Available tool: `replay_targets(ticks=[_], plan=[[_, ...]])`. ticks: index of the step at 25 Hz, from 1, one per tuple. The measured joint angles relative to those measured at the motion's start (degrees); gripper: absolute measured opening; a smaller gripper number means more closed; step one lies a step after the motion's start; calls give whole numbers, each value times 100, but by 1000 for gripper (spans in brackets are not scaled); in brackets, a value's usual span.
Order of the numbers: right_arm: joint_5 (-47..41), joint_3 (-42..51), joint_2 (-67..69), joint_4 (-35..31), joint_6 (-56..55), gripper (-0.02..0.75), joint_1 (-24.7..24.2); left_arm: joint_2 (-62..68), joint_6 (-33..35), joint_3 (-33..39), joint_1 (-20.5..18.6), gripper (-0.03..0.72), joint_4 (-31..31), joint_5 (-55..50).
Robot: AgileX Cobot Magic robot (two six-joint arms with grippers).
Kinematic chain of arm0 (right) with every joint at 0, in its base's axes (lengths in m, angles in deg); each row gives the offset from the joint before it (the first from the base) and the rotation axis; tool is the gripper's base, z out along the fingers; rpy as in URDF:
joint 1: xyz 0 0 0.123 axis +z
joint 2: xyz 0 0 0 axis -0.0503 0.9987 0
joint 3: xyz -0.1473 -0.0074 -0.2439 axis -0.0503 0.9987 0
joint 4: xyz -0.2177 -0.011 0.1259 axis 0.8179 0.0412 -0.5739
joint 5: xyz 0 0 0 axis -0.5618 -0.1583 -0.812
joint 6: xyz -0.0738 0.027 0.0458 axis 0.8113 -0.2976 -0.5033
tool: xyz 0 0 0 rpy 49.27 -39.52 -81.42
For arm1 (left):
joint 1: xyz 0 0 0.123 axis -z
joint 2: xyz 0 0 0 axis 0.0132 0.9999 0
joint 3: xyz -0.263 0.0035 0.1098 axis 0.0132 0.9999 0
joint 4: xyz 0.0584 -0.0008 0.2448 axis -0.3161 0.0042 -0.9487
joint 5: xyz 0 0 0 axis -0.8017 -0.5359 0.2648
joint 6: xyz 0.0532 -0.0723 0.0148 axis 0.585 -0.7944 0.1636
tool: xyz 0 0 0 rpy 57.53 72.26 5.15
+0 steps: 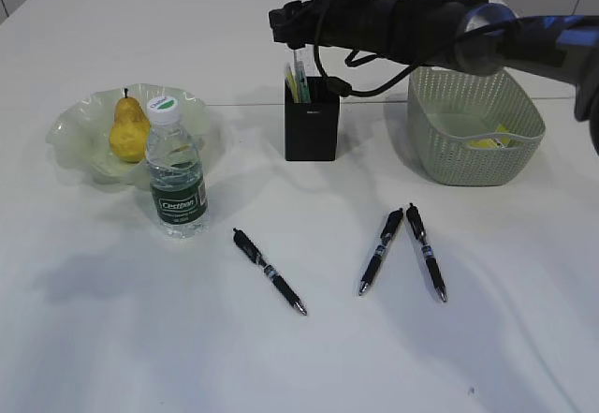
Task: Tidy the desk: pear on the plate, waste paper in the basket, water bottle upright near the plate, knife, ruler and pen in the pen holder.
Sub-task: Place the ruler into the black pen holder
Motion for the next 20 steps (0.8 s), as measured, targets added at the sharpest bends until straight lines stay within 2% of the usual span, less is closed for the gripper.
replay_targets(ticks=[5, 8, 11, 17, 20], plan=[[-16, 0, -335, 147, -543, 449, 0, 0, 0, 0, 0, 466, 0, -24], [-76, 0, -575, 796, -1292, 450, 0, 0, 0, 0, 0, 466, 0, -24], [-430, 0, -725, 2007, -2579, 450, -36, 0, 0, 0, 0, 466, 0, -24], [-1456, 0, -1085, 5311, -5471, 450, -45, 0, 0, 0, 0, 466, -10, -36], [-2038, 0, -1358, 6722, -6817, 450, -58, 0, 0, 0, 0, 465, -10, -36]])
